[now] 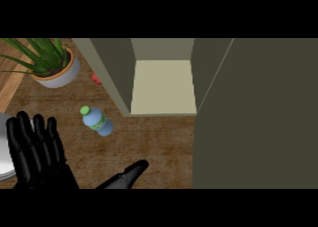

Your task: Pick up the bottled water, place it into the cabinet and close the cabinet

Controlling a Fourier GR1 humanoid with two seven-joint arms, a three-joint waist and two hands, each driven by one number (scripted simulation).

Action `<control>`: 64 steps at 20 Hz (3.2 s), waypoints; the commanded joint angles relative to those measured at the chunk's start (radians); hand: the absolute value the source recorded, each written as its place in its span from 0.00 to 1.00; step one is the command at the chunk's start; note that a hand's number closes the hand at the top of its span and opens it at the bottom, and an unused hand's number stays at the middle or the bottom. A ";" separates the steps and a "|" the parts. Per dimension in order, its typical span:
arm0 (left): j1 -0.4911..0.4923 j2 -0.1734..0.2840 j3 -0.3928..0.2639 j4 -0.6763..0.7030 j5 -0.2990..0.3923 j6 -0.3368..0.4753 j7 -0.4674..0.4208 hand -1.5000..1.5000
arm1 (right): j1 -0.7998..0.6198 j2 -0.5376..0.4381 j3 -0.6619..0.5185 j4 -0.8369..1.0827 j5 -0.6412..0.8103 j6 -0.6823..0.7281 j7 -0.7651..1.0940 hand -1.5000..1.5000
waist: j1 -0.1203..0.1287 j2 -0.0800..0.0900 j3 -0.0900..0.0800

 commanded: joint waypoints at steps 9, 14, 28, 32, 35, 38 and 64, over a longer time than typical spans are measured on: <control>0.044 0.007 0.002 0.053 0.068 0.076 -0.043 0.00 | 0.171 0.011 0.026 -0.183 -0.003 0.028 -0.034 0.00 | -0.001 0.001 -0.002; 0.030 0.031 0.112 0.069 0.190 0.061 -0.061 0.00 | 0.237 0.003 0.058 -0.234 -0.023 0.047 -0.033 0.00 | -0.002 0.002 -0.003; 0.043 0.001 0.320 0.400 0.701 -0.070 -0.518 0.00 | 0.369 -0.034 -0.007 -0.217 -0.073 0.130 -0.190 0.00 | -0.008 0.004 -0.004; 0.078 0.000 0.440 0.541 0.841 -0.232 -0.692 0.00 | 0.403 -0.035 -0.005 -0.169 -0.040 0.151 -0.244 0.00 | -0.005 0.004 -0.005; 0.030 0.000 0.500 0.657 0.931 -0.275 -0.789 0.00 | 0.423 -0.046 -0.032 -0.168 -0.063 0.168 -0.281 0.00 | -0.011 0.004 -0.004; -0.021 0.000 0.519 0.771 1.000 -0.297 -0.891 0.00 | 0.461 -0.028 0.003 -0.173 -0.031 0.172 -0.292 0.00 | -0.010 0.004 -0.003; -0.346 0.022 0.744 1.488 1.271 -0.745 -1.310 0.00 | 0.590 -0.025 -0.112 -0.158 -0.057 0.254 -0.450 0.00 | -0.012 0.007 -0.003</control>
